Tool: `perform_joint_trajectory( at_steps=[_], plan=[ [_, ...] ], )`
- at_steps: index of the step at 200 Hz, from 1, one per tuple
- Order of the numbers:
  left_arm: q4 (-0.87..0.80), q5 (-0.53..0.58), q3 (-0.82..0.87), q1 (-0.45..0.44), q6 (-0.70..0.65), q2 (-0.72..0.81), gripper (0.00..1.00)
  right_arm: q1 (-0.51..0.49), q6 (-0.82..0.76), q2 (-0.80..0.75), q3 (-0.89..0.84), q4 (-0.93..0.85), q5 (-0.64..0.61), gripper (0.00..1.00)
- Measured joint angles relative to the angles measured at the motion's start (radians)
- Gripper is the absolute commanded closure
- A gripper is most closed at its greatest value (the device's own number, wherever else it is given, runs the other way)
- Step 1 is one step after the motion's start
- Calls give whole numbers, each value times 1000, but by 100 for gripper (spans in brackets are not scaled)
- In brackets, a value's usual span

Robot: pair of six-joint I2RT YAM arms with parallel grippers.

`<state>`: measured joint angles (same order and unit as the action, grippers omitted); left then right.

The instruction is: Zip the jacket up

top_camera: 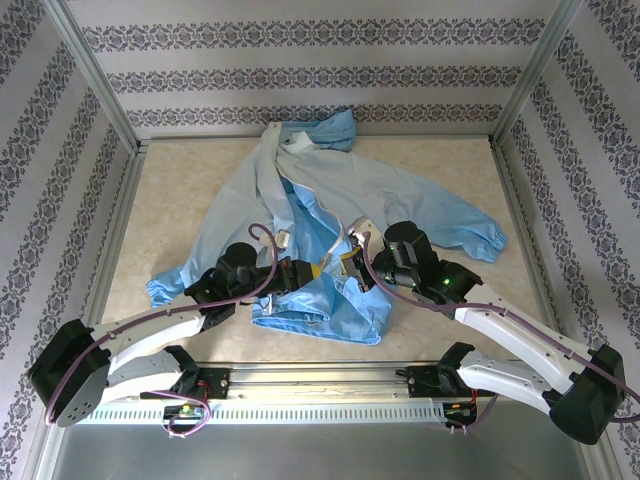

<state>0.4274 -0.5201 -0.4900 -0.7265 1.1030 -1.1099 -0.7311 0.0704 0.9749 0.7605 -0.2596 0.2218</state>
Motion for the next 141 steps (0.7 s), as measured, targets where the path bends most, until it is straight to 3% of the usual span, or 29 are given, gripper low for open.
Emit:
perform_joint_trajectory(
  at_steps=[112,135,141],
  plan=[
    [29,-2,55,0,-3,-5,100,23,30,3,17,-14,56,100],
    [21,22,66,0,-28,14,68,23,31,4,17,-14,63,100],
    [8,29,68,0,-31,26,64,23,31,4,18,-14,64,100]
  ],
)
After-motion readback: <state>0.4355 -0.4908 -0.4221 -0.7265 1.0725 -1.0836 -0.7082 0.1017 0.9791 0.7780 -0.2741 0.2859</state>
